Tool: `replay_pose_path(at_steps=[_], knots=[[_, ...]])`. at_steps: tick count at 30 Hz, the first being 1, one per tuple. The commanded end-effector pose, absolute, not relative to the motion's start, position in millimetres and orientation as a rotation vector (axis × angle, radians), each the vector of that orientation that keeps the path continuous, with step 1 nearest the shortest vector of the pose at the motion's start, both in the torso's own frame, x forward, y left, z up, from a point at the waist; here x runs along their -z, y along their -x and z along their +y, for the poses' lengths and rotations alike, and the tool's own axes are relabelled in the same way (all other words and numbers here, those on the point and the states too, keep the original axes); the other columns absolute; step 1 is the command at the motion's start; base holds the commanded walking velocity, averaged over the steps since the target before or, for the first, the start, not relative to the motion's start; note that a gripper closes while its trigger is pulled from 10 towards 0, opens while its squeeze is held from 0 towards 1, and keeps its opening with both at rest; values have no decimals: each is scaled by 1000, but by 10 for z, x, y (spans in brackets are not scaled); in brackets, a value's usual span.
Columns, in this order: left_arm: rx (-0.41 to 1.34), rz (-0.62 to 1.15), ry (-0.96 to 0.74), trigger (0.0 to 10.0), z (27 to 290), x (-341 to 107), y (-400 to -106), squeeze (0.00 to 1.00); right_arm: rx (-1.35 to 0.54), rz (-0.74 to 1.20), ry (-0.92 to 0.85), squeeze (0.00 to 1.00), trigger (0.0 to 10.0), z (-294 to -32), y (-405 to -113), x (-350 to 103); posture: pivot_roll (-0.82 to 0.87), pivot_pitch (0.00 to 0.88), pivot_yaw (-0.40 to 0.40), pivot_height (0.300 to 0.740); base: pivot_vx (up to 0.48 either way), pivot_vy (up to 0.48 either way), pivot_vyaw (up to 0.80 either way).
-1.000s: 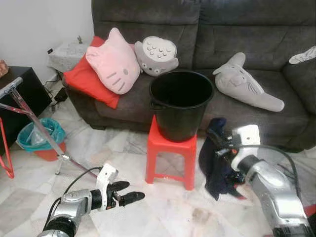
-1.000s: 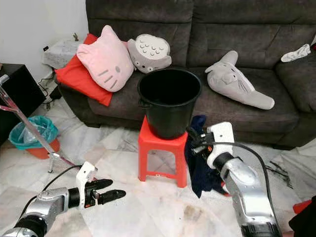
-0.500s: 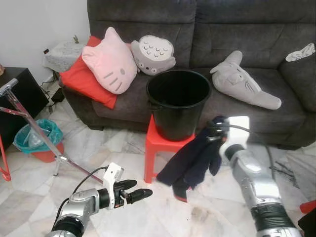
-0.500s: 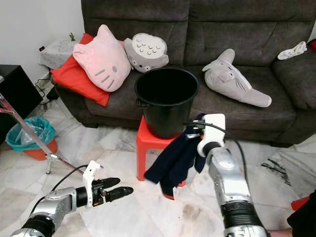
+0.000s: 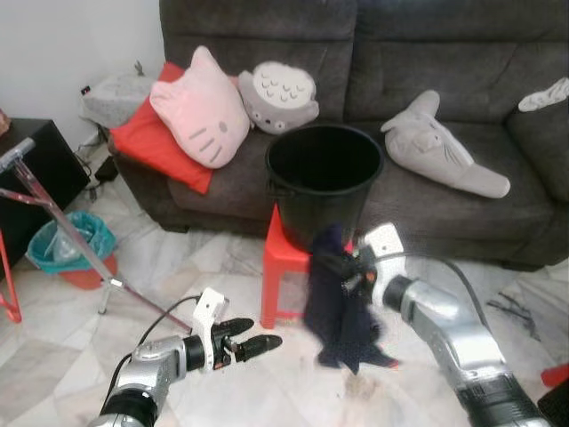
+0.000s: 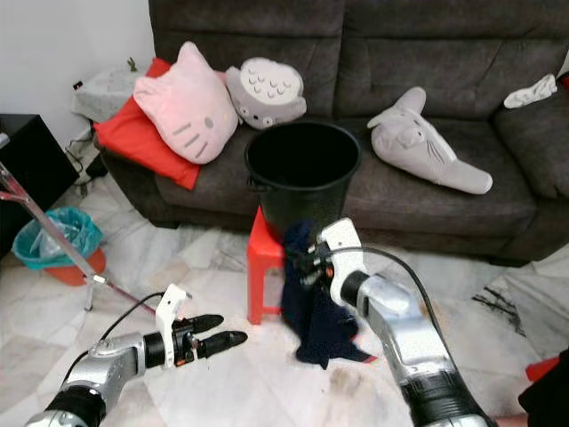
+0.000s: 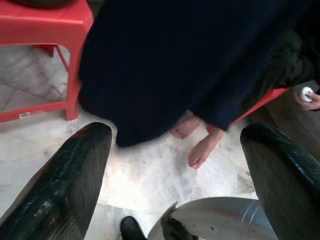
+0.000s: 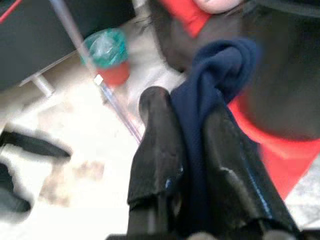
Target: Hang hanger
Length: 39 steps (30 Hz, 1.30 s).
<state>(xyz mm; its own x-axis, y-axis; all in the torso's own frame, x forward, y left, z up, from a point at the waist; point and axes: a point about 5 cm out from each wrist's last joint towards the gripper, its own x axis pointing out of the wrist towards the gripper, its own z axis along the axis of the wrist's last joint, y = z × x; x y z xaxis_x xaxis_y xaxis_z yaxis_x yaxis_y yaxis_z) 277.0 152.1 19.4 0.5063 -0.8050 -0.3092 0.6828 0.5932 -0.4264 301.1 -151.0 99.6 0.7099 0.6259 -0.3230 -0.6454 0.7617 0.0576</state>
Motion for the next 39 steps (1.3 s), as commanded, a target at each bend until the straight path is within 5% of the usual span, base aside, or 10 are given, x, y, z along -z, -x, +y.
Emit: replay_pose_path(at_steps=[1, 13, 23, 39], knots=[[853, 492, 216, 10000, 1631, -226, -2815, 0, -767, 319, 88, 0, 10000, -1536, -2954, -1083, -28, 34, 54, 740, 0, 0, 0], [968, 492, 290, 10000, 1705, -321, -2789, 0, -1015, 372, 159, 0, 10000, -1872, -2577, -1153, -34, 32, 59, 740, 0, 0, 0], [1164, 505, 383, 10000, 1661, -401, -2662, 0, -1206, 347, 127, 0, 10000, -1893, -2453, -1290, -29, 29, 59, 740, 0, 0, 0], [1232, 475, 390, 10000, 1549, -451, -2646, 0, -1365, 287, -16, 0, 10000, -1679, -2354, -1339, -30, 11, 59, 740, 0, 0, 0]])
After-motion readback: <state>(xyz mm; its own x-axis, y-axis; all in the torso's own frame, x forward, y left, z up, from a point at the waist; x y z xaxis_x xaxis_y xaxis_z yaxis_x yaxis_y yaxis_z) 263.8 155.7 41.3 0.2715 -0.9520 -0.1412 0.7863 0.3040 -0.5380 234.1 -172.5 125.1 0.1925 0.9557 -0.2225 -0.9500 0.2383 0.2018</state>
